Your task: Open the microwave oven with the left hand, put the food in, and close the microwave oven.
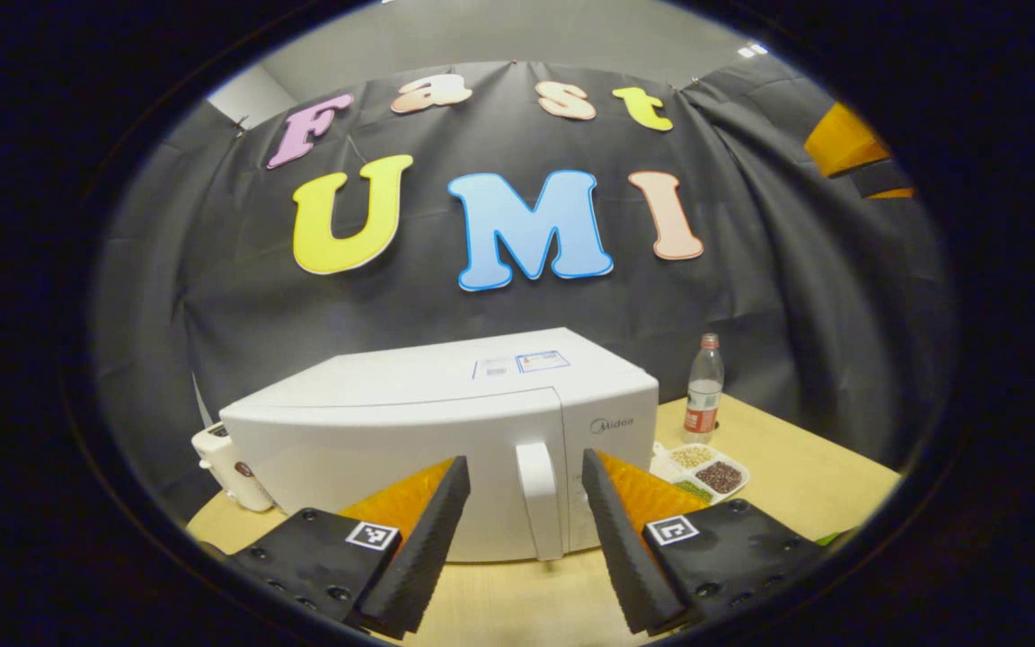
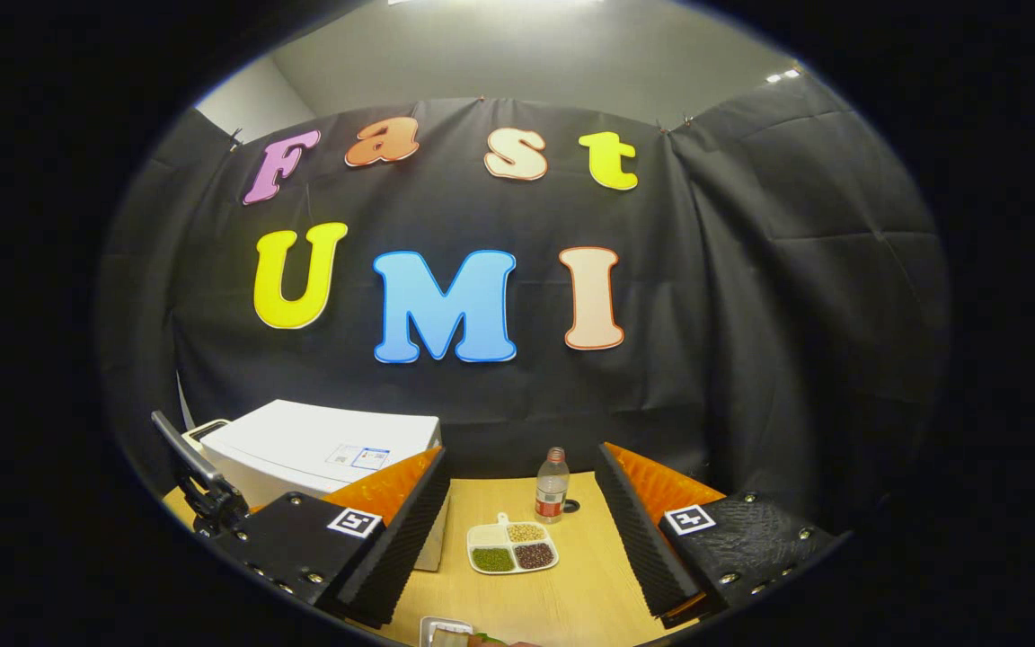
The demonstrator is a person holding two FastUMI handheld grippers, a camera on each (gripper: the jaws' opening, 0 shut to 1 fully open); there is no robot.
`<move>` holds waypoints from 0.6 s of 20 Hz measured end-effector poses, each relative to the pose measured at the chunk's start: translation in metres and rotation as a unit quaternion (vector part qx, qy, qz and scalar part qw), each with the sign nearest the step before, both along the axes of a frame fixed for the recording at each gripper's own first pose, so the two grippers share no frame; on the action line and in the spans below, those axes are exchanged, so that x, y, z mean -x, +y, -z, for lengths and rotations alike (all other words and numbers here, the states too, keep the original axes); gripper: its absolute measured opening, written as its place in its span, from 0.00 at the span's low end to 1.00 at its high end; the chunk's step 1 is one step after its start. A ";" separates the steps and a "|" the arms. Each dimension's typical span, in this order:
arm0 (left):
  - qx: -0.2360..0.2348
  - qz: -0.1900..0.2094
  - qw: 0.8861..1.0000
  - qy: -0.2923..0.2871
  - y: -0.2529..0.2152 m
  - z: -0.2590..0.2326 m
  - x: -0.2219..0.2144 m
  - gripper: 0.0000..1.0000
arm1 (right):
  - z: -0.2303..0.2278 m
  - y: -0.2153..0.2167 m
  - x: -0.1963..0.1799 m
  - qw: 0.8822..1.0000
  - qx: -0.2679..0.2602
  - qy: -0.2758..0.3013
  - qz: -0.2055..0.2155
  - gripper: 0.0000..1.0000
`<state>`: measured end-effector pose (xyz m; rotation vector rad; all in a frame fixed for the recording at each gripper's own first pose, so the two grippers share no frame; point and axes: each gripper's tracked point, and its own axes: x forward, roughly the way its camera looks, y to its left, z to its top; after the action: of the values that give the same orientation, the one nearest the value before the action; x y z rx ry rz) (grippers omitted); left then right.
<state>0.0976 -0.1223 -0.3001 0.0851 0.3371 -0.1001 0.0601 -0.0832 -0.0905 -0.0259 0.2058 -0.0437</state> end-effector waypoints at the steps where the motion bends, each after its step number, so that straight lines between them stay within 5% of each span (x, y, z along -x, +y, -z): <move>1: -0.004 -0.005 1.000 0.010 0.001 0.012 -0.003 0.82 | 0.003 -0.005 0.000 1.000 0.001 0.005 0.004 0.98; 3: 0.001 -0.011 0.999 0.034 0.002 0.036 -0.010 0.60 | 0.009 -0.013 0.002 1.000 0.003 0.014 0.011 0.98; 4: 0.005 -0.011 0.999 0.041 0.000 0.043 -0.011 0.70 | 0.011 -0.017 0.003 1.000 0.005 0.016 0.014 0.98; 5: 0.006 -0.008 0.999 0.043 -0.002 0.048 -0.012 0.46 | 0.012 -0.021 0.004 1.000 0.008 0.017 0.018 0.98; 12: 0.041 -0.002 0.997 0.061 -0.009 0.059 -0.015 0.31 | 0.016 -0.027 0.003 0.999 0.012 0.022 0.029 0.98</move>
<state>0.1124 -0.1313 -0.3595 -0.0021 0.4542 -0.1153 0.0566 -0.1100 -0.1064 -0.0444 0.2510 -0.1026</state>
